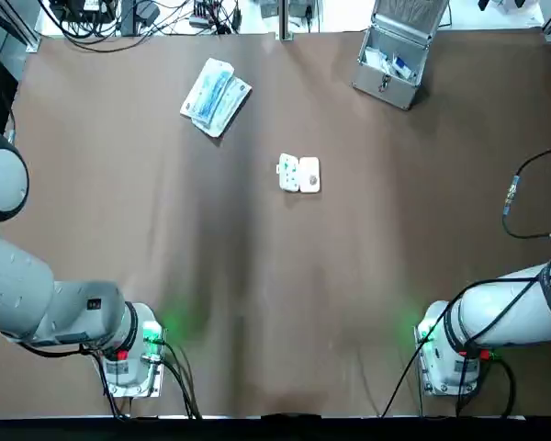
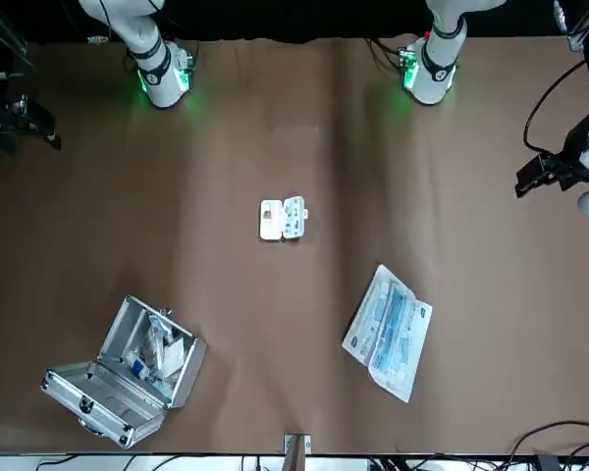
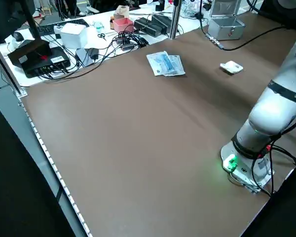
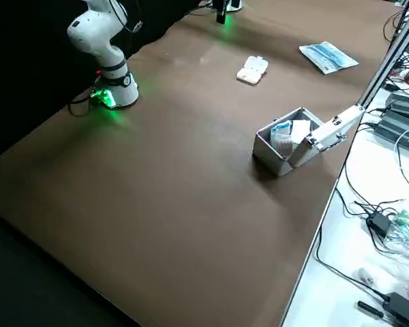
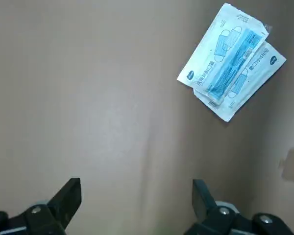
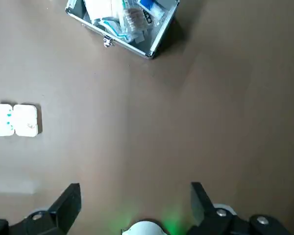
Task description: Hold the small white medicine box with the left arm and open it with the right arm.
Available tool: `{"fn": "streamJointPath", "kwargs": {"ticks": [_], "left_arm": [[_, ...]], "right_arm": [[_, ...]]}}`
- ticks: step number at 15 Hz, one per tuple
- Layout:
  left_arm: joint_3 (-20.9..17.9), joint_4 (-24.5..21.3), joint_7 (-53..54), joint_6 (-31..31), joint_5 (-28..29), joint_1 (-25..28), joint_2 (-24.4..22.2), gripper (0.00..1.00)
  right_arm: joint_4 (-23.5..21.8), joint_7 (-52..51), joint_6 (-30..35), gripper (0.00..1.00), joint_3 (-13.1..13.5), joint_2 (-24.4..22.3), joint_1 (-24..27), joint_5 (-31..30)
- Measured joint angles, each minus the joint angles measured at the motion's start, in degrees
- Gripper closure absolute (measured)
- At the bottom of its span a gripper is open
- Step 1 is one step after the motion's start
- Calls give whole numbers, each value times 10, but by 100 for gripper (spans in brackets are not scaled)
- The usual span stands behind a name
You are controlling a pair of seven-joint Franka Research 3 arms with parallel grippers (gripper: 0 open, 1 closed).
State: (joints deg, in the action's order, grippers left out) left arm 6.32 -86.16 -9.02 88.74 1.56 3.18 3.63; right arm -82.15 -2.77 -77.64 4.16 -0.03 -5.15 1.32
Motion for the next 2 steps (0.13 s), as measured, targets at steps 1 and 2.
{"fn": "streamJointPath", "kwargs": {"ticks": [1,2], "left_arm": [[0,0,0,0,0,0,0,0],[0,0,0,0,0,0,0,0]], "right_arm": [[0,0,-2,1,0,0,0,0],[0,0,-4,1,0,0,0,0]]}}
